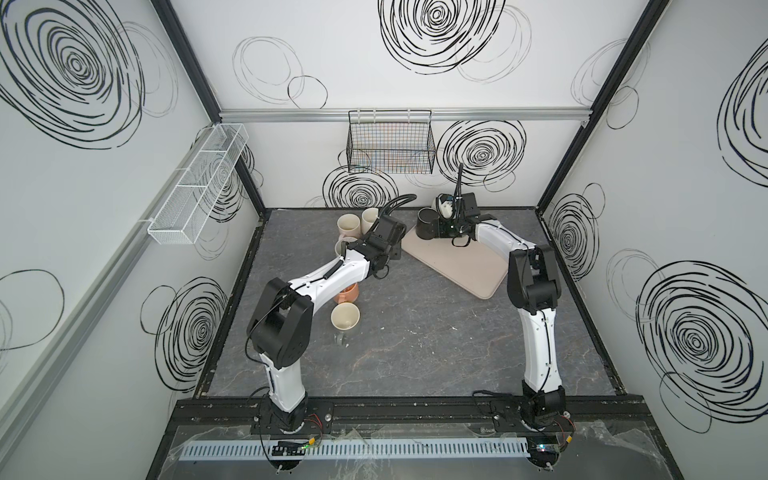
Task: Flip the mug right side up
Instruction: 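Move the right gripper over the upside-down dark grey mug on the tray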
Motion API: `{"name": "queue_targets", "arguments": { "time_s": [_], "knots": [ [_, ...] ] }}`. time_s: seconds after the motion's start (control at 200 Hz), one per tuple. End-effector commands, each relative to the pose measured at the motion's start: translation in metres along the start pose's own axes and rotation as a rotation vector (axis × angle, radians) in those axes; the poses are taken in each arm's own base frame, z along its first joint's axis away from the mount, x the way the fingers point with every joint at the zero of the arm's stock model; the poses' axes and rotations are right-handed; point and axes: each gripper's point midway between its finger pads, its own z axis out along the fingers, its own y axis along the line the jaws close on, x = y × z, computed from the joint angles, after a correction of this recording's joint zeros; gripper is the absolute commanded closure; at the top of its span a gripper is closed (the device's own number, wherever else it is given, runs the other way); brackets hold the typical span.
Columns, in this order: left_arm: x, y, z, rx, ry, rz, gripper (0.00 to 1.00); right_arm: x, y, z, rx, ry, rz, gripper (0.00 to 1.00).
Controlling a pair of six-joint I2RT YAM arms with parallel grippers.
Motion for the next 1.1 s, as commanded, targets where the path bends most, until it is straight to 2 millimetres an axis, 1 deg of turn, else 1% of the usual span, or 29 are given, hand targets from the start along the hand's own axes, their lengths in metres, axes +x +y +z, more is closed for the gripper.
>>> {"name": "queue_targets", "arguments": {
  "time_s": [0.0, 0.14, 0.355, 0.54, 0.65, 0.821, 1.091],
  "knots": [
    [-0.015, -0.002, -0.013, 0.027, -0.046, -0.051, 0.56, -0.038, 0.001, -0.032, 0.036, -0.094, -0.046, 0.51],
    [-0.016, -0.002, -0.012, 0.028, -0.048, -0.052, 0.55, -0.043, -0.003, -0.03, 0.042, -0.103, -0.044, 0.51],
    [-0.01, 0.0, -0.005, 0.029, -0.028, -0.055, 0.55, -0.046, -0.014, -0.012, 0.051, -0.087, -0.04, 0.5],
    [-0.007, 0.002, -0.003, 0.028, -0.024, -0.058, 0.55, -0.039, -0.029, 0.003, 0.086, -0.055, -0.037, 0.49],
    [-0.008, 0.005, -0.003, 0.025, -0.025, -0.062, 0.55, -0.033, -0.033, 0.008, 0.091, -0.037, -0.039, 0.49],
    [-0.008, 0.006, 0.0, 0.027, -0.024, -0.067, 0.55, -0.026, -0.029, 0.01, 0.074, -0.014, -0.048, 0.49],
    [-0.007, 0.003, 0.0, 0.033, -0.022, -0.07, 0.55, -0.02, -0.009, 0.004, 0.04, 0.003, -0.06, 0.49]
  ]
}}
